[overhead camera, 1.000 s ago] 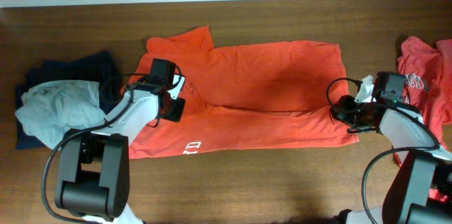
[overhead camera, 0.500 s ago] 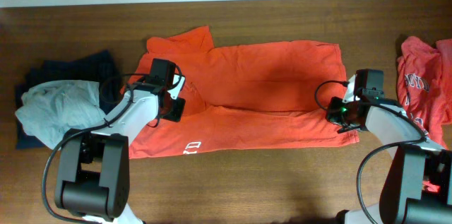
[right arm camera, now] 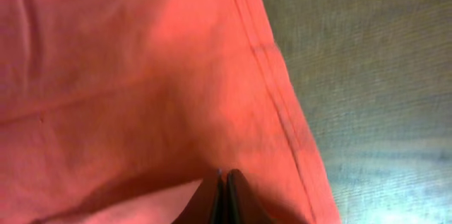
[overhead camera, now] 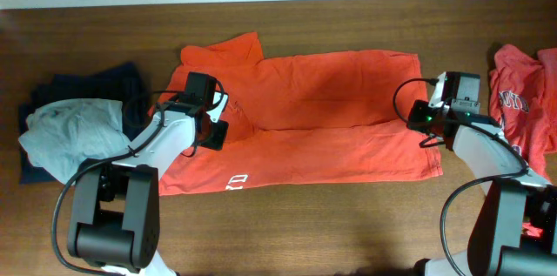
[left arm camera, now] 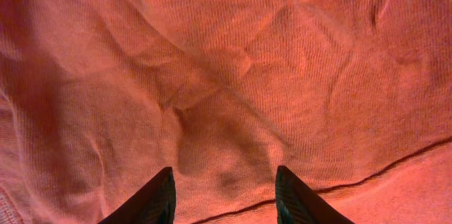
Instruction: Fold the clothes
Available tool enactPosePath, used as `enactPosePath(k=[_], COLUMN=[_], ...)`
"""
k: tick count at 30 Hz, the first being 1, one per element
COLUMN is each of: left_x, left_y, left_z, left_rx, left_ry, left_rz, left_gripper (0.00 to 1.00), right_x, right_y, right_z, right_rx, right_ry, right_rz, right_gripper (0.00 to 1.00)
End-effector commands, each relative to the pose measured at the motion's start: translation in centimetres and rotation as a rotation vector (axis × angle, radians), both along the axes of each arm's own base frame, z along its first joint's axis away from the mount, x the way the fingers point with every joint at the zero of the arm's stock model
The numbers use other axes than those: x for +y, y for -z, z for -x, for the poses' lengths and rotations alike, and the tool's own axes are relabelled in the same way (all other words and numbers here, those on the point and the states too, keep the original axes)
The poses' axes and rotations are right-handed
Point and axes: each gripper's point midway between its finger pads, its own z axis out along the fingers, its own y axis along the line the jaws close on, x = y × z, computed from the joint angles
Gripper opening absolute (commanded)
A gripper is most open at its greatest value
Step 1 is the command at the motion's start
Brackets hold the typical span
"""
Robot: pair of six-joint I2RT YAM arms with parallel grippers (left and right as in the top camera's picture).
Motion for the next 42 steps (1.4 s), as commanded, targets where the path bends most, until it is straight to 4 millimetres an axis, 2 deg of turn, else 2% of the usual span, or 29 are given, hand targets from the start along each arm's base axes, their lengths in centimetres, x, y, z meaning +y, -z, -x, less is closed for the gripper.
enactPosePath(k=[1, 2, 4, 5, 7, 9, 10, 13, 14, 15, 17, 20, 21, 22, 23, 24, 26, 29, 30, 31, 32, 35, 39, 42], left_x=[-0.1, -0.1, -0.1, -0.1, -0.1, -0.1, -0.1, -0.2, -0.4, -0.7, -1.3, -1.8, -2.1, -2.2, -2.4, -2.5, -2.3, -1.1, 0.0, 0.4, 1.3, 2.6, 2.7, 2.7], left_y=[0.5, 0.5, 0.5, 0.5, 0.5, 0.5, 0.5, 0.1, -0.9, -2.0, -5.8, -12.0, -15.4, -18.0, -20.8, -22.7, -24.9, -24.3, -22.4, -21.7, -19.7, -15.6, -10.0, -6.8], left_z=[0.4, 0.4, 0.4, 0.4, 0.4, 0.4, 0.3, 0.1, 0.0, -0.2, -1.2, -3.0, -4.2, -5.1, -6.2, -7.0, -8.4, -10.2, -11.7, -12.2, -13.6, -16.9, -20.7, -22.4], left_rx=[0.019, 0.019, 0.019, 0.019, 0.019, 0.019, 0.018, 0.014, 0.016, 0.016, -0.019, -0.127, -0.207, -0.275, -0.354, -0.408, -0.463, -0.447, -0.401, -0.383, -0.345, -0.290, -0.263, -0.276], left_ry=[-0.011, -0.011, -0.011, -0.011, -0.011, -0.011, -0.011, -0.010, -0.008, -0.004, 0.004, 0.011, 0.021, 0.030, 0.050, 0.072, 0.079, 0.049, 0.025, 0.017, 0.001, -0.023, -0.020, -0.018], left_rz=[0.011, 0.011, 0.011, 0.011, 0.011, 0.011, 0.011, 0.015, 0.026, 0.039, 0.069, 0.099, 0.112, 0.122, 0.128, 0.125, 0.123, 0.124, 0.140, 0.151, 0.182, 0.253, 0.331, 0.330], left_gripper=[0.46, 0.46, 0.46, 0.46, 0.46, 0.67, 0.73, 0.75, 0.75, 0.75, 0.76, 0.81, 0.94, 0.99, 0.99, 0.99, 0.99, 0.99, 0.99, 0.99, 0.99, 0.99, 0.99, 0.99], right_x=[-0.8, -1.1, -1.9, -2.2, -2.3, -2.1, -1.9, 0.6, 1.6, 1.9, 2.7, 3.8, 4.3, 4.4, 4.4, 4.4, 4.3, 4.2, 4.2, 4.2, 4.3, 4.7, 4.8, 4.9], right_y=[-1.7, -1.9, -2.1, -2.1, -1.8, -1.5, -1.2, -0.9, -1.3, -1.7, -3.9, -8.5, -11.7, -13.0, -14.8, -16.6, -18.1, -18.9, -18.6, -18.5, -18.1, -17.6, -16.9, -16.6], right_z=[-1.5, -1.7, -1.8, -1.7, -1.1, -0.5, 0.0, 1.1, 1.4, 1.6, 1.8, 1.4, 1.1, 1.0, 1.0, 0.9, 0.5, 0.0, -0.1, -0.1, 0.0, 0.0, 0.4, 0.8], right_rx=[-0.065, -0.074, -0.080, -0.075, -0.050, -0.025, -0.006, 0.032, 0.035, 0.033, 0.009, -0.064, -0.123, -0.142, -0.162, -0.173, -0.184, -0.195, -0.188, -0.182, -0.167, -0.150, -0.116, -0.093], right_ry=[-0.018, -0.011, 0.015, 0.025, 0.034, 0.067, 0.091, 0.057, 0.031, 0.023, 0.000, -0.044, -0.082, -0.087, -0.091, -0.092, -0.093, -0.094, -0.094, -0.093, -0.094, -0.104, -0.100, -0.097], right_rz=[0.066, 0.081, 0.123, 0.136, 0.137, 0.109, 0.078, -0.061, -0.109, -0.123, -0.157, -0.198, -0.207, -0.207, -0.204, -0.201, -0.198, -0.196, -0.198, -0.200, -0.208, -0.229, -0.237, -0.243], right_gripper=[0.21, 0.41, 0.67, 0.72, 0.79, 0.82, 0.82, 0.83, 0.83, 0.83, 0.83, 0.85, 0.86, 0.85, 0.83, 0.83, 0.83, 0.83, 0.83, 0.83, 0.84, 0.84, 0.84, 0.84])
